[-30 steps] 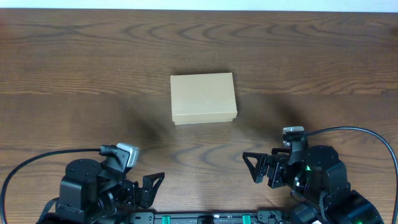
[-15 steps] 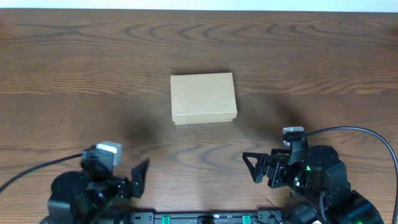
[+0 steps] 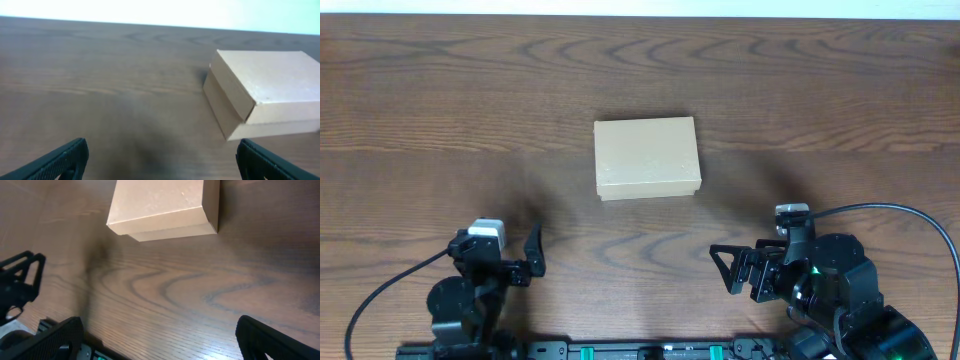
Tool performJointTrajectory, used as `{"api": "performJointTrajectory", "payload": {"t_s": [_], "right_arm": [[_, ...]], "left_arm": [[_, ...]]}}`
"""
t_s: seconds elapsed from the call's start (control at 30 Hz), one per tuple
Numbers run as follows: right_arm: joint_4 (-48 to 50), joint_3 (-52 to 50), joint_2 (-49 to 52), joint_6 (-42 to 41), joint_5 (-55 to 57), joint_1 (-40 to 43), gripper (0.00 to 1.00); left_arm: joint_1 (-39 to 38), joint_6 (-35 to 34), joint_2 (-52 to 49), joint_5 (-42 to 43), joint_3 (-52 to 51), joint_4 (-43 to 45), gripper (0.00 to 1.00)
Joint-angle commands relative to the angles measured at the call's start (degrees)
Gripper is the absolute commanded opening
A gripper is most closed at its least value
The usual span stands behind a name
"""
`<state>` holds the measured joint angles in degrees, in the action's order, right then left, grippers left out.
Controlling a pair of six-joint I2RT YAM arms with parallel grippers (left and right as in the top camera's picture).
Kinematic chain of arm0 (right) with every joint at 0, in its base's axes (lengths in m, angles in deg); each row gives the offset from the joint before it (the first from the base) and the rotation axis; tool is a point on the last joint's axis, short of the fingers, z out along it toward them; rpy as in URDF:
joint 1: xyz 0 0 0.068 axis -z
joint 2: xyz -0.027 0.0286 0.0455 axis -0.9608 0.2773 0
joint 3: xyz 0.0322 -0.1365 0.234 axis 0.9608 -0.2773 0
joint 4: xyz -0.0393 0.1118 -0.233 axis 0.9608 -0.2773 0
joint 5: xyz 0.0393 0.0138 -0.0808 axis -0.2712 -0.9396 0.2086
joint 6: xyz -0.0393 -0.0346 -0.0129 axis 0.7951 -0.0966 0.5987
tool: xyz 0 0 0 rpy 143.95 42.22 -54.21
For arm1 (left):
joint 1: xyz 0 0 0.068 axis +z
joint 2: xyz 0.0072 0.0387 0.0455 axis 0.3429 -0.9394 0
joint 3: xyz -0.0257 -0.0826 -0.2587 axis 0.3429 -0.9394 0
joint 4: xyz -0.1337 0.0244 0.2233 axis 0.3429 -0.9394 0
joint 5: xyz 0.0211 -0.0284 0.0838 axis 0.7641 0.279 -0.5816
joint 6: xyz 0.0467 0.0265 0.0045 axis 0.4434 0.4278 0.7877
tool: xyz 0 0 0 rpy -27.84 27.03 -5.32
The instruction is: Pack container
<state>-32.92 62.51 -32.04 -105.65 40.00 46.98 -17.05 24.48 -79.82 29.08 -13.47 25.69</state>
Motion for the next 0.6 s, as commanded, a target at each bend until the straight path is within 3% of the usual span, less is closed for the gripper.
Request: {"api": "performJointTrajectory", "payload": {"t_s": [0.0,0.2,0.57], "right_arm": [[0.09,0.09,0.00,-0.52,-0.42,-0.52,0.99],[0.09,0.09,0.00,-0.52,-0.42,-0.52,0.99],[0.09,0.09,0.00,-0.52,-0.42,-0.52,0.99]], "left_arm": [[0.35,-0.44,1.07,0.48,-2.99,3.15,0.95],[0.31,-1.62,1.07,1.77,-7.43,9.60,0.95],[-0.07,0.02,0.96,1.09,-7.43,9.57,0.95]]}}
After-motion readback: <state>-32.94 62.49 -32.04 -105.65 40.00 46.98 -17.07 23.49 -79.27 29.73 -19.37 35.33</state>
